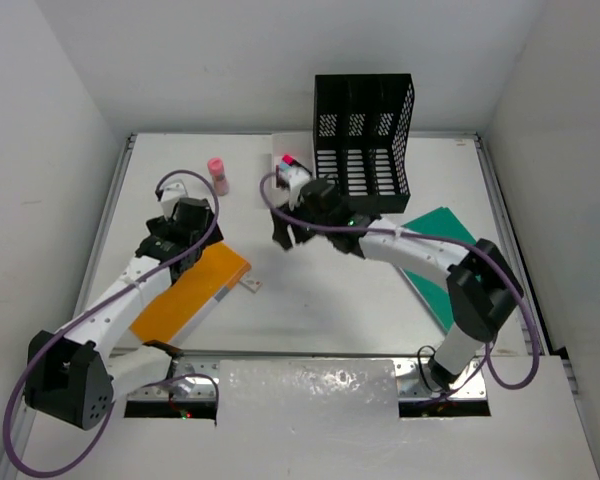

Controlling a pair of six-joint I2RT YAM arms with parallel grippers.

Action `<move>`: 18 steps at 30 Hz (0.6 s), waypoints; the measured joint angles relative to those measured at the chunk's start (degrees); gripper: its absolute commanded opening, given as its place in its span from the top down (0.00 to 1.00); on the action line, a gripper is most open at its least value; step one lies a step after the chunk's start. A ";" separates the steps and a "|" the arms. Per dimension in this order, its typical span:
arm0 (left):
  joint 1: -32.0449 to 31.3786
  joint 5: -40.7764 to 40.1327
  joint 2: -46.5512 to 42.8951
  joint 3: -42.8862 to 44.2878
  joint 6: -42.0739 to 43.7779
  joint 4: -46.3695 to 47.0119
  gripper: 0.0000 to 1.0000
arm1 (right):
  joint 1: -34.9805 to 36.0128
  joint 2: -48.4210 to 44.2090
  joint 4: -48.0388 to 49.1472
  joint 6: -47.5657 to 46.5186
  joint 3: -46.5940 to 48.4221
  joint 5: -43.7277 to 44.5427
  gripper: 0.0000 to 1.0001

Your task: Organize the desk

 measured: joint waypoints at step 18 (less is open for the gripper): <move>2.56 10.38 28.09 15.76 20.96 36.41 0.08 | 3.23 -10.93 -6.27 4.00 -20.00 -1.81 0.33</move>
